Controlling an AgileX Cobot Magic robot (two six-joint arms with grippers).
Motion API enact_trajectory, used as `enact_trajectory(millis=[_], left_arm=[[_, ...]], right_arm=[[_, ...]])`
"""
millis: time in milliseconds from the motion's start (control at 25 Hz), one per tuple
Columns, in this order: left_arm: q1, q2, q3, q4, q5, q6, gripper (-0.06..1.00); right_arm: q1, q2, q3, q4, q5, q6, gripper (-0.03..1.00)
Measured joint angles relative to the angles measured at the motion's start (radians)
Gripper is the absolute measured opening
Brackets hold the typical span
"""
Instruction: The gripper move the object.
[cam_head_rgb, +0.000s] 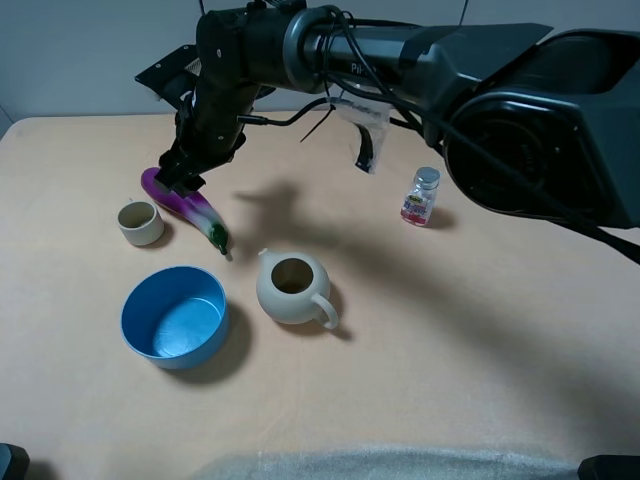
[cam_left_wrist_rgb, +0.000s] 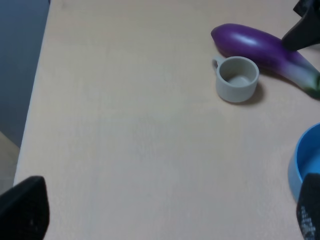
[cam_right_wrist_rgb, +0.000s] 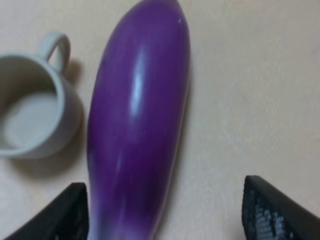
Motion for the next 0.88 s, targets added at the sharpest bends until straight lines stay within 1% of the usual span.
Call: enact_trajectory(millis=[160, 520, 880], left_arm=[[0.0, 0.0, 0.0, 0.0, 0.0, 0.0, 0.99], [0.0, 0.0, 0.0, 0.0, 0.0, 0.0, 0.99], [0.0, 0.0, 0.0, 0.0, 0.0, 0.0, 0.99]], right_arm=[[0.0, -0.028, 0.0, -0.007, 0.041, 0.023, 0.48], [0.0, -0.113, 0.0, -0.018, 0.179, 0.07, 0.48], [0.0, -0.201, 0.0, -0.021, 0.308, 0.091, 0.48]])
